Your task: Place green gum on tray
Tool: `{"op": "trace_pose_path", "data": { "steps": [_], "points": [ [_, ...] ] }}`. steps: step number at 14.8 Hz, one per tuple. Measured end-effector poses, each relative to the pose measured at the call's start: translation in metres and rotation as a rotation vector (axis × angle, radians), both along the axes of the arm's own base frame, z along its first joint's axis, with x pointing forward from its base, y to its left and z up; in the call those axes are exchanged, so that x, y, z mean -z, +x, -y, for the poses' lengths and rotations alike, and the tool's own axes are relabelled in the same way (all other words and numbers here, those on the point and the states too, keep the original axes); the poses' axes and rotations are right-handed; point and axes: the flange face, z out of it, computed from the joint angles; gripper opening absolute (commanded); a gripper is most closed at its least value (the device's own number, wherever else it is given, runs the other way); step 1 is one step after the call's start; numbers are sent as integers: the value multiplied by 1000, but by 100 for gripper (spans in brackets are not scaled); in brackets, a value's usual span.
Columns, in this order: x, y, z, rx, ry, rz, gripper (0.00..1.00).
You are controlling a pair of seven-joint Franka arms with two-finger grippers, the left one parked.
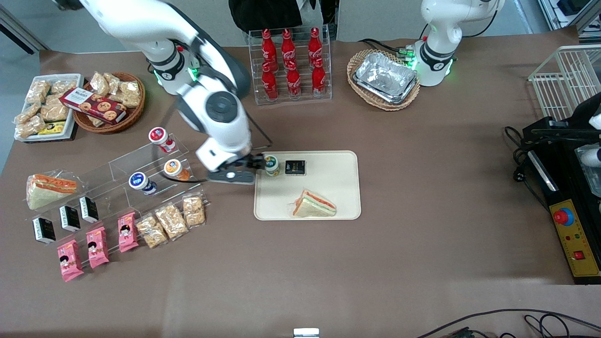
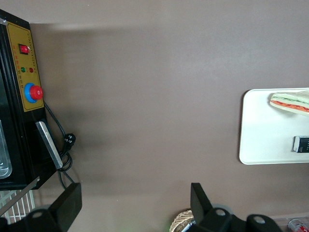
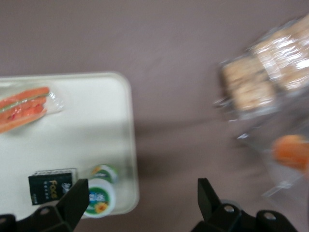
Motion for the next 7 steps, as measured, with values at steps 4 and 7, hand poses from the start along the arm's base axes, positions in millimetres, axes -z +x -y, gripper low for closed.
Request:
{"op": "trace_pose_path", "data": {
  "steps": [4,7],
  "points": [
    [-90,42,74,-36,-12,-33,100],
    [-114,72,153,-63,17,-52,100]
  ]
}}
